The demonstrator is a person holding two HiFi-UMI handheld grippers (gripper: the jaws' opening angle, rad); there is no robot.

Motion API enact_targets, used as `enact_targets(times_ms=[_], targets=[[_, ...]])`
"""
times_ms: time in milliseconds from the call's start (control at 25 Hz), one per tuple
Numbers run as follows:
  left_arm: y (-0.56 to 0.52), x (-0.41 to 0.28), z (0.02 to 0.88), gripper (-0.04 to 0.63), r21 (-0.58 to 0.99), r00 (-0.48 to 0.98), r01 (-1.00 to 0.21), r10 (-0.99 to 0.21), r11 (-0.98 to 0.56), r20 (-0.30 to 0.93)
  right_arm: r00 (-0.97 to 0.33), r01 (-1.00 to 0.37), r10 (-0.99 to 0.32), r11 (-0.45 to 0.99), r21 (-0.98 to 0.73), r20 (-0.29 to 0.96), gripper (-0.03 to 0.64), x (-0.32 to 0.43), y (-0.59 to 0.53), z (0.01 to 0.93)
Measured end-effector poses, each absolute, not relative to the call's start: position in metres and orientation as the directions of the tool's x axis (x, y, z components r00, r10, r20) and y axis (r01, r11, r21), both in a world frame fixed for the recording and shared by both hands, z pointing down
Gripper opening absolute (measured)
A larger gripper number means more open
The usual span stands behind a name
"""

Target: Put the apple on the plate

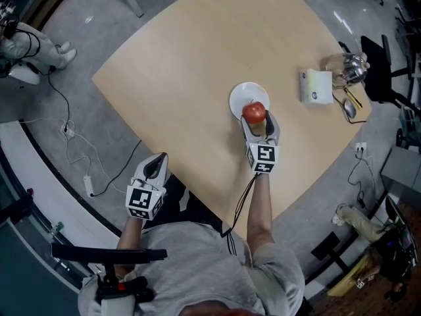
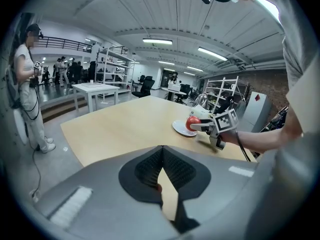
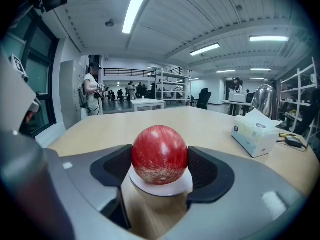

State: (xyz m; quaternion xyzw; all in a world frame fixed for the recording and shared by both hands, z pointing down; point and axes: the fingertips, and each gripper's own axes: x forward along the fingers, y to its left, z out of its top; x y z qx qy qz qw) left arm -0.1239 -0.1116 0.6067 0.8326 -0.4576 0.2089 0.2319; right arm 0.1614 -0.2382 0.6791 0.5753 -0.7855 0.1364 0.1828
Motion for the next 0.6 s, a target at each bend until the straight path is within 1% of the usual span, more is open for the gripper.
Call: enact_targets(times_ms=[600], targets=[[-0.119, -0.117, 0.615, 0.020, 0.201, 0.485, -0.864, -0.658, -0.461, 0.577, -0.283, -0.949, -0.855, 0.314, -0.001, 0.435, 0.357, 0.162, -0.260, 0.688]])
